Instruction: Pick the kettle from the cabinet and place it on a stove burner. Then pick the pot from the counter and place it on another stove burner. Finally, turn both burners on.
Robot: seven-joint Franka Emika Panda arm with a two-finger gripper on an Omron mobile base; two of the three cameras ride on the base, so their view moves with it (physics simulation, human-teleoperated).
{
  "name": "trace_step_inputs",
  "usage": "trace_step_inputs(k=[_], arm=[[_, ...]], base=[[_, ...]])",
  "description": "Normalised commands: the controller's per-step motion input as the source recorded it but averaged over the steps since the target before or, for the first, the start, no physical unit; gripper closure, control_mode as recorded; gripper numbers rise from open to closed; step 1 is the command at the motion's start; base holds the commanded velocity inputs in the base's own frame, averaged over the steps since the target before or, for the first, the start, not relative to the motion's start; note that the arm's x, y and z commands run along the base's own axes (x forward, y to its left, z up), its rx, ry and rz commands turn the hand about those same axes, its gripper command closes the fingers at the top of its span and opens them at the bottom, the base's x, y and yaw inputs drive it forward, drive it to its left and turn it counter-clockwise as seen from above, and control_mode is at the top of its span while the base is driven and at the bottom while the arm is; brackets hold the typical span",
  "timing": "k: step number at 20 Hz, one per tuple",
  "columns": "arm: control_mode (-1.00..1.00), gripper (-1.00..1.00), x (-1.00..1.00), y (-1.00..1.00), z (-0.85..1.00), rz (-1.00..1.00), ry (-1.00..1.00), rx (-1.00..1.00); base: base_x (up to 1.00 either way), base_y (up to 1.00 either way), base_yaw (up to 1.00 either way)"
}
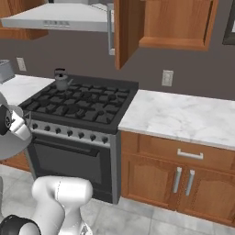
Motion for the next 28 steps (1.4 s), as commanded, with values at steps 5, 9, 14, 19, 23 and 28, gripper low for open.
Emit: trace_step_inputs(k=[5, 9, 14, 19, 23, 28], arm=[[1.0, 1.0, 0.0, 0.0, 0.0, 0.0, 0.0, 0.0], [1.0, 1.0, 0.0, 0.0, 0.0, 0.0, 0.0, 0.0], [1.0, 1.0, 0.0, 0.0, 0.0, 0.0, 0.0, 0.0], [1.0, 1.0, 0.0, 0.0, 0.0, 0.0, 0.0, 0.0], [1.0, 1.0, 0.0, 0.0, 0.0, 0.0, 0.0, 0.0], [1.0, 1.0, 0.0, 0.0, 0.0, 0.0, 0.0, 0.0]], base=[[0.52, 0.09, 0.08], [0.51, 0.08, 0.09], [0.5, 0.1, 0.09], [0.41, 0.09, 0.09], [0.4, 0.14, 0.09], [0.41, 0.21, 0.1]])
